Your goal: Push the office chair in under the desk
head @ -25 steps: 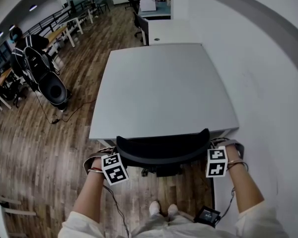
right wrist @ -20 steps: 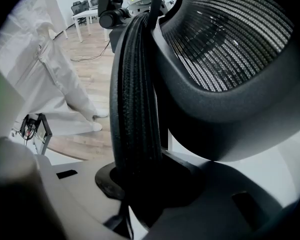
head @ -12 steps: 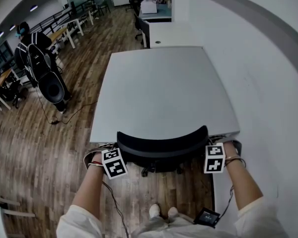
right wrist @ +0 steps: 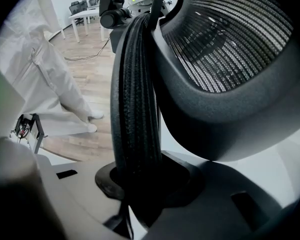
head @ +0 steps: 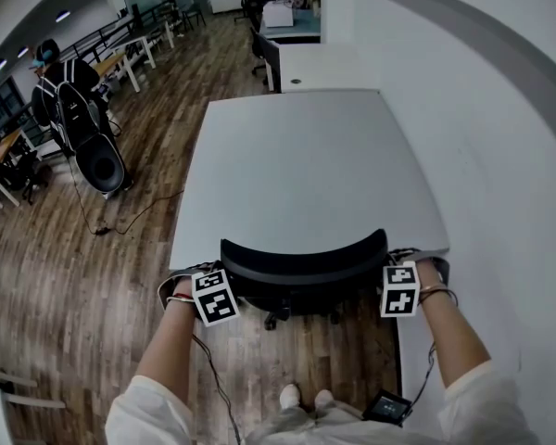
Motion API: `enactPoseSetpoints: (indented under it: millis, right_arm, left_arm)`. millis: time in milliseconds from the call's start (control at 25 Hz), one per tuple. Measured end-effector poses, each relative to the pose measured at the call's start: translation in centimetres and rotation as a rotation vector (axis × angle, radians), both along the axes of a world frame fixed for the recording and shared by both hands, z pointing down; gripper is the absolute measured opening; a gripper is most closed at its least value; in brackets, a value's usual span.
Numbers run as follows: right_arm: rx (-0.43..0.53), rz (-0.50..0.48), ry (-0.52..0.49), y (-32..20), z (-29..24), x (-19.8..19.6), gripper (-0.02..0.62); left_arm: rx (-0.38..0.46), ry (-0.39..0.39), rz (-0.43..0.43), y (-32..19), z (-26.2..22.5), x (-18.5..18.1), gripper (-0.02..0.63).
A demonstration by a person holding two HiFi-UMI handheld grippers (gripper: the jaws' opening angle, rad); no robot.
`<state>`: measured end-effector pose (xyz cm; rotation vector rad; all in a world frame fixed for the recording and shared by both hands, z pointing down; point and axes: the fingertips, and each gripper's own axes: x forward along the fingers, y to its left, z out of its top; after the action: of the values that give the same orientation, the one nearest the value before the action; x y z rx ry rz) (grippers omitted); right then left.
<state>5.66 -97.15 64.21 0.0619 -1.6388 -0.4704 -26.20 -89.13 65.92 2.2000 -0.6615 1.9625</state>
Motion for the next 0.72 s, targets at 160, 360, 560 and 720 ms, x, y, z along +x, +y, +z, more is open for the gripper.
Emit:
enactPoseSetpoints:
  millis: [160, 360, 560, 720]
  right_arm:
    - [-0.003, -0.002, -0.002, -1.1, 0.2, -0.4, 0.130]
    - [-0.008, -0.009, -0.039, -0.8, 0.2, -1.6, 0.127]
    - [-0.008, -0.012, -0.043, -1.2, 0.8, -1.7, 0.127]
    - [-0.005, -0.011, -0.040, -1.3, 0.6, -2.0, 0.127]
  left_arm:
    - [0.006, -0.005, -0.001, -1.3, 0.2, -0.5, 0.218]
    - [-0.011, -0.006, 0.023, -1.6, 0.2, -1.6, 0.217]
    - [0.000, 0.003, 0.023, -2.0, 0.7, -1.6, 0.218]
    - [0.009, 0.004, 0.020, -2.2, 0.6, -1.9, 0.218]
